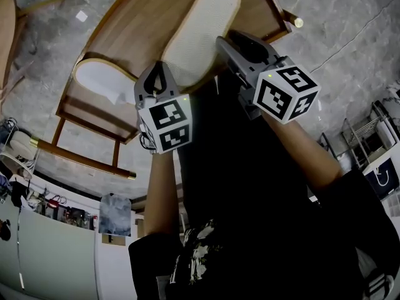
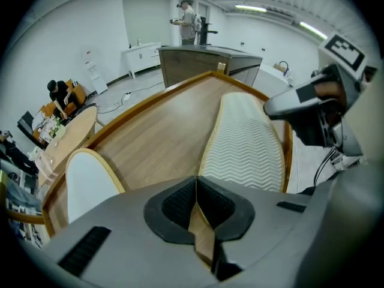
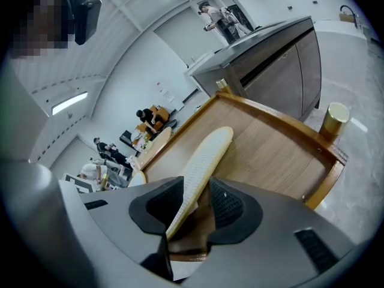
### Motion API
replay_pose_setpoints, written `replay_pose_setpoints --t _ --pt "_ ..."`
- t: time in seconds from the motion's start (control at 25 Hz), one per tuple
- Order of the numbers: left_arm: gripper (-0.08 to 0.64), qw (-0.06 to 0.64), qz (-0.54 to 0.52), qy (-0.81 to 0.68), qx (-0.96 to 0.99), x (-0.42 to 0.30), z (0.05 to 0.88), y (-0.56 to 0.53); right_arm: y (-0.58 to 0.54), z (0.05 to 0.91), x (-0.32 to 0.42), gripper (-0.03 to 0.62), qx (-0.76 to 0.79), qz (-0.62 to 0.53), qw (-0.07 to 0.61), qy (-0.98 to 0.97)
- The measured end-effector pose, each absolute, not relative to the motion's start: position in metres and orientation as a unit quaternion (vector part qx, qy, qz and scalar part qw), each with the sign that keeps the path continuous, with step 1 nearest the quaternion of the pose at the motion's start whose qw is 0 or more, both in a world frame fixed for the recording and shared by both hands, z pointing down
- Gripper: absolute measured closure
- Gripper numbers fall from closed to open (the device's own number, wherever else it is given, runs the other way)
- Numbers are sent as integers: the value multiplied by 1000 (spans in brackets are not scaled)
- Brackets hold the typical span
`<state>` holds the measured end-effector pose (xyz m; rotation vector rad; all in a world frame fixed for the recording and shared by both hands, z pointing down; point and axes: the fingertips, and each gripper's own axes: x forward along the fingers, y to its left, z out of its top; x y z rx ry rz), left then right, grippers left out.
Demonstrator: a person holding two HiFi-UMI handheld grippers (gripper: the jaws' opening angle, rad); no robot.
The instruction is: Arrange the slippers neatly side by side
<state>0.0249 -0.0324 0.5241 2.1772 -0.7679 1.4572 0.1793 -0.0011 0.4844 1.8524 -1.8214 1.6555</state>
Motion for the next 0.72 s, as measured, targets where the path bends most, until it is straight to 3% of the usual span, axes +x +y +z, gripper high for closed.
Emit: replay_pose_setpoints --t 0.2,0.32,0.72 --pt "554 213 523 -291 772 22 527 -36 3 496 177 474 587 572 17 -572" --pt "554 214 525 -300 767 20 528 -39 1 496 177 515 583 572 19 -576" --pt "554 239 483 -335 773 38 502 -32 -26 443 179 555 567 497 18 -657"
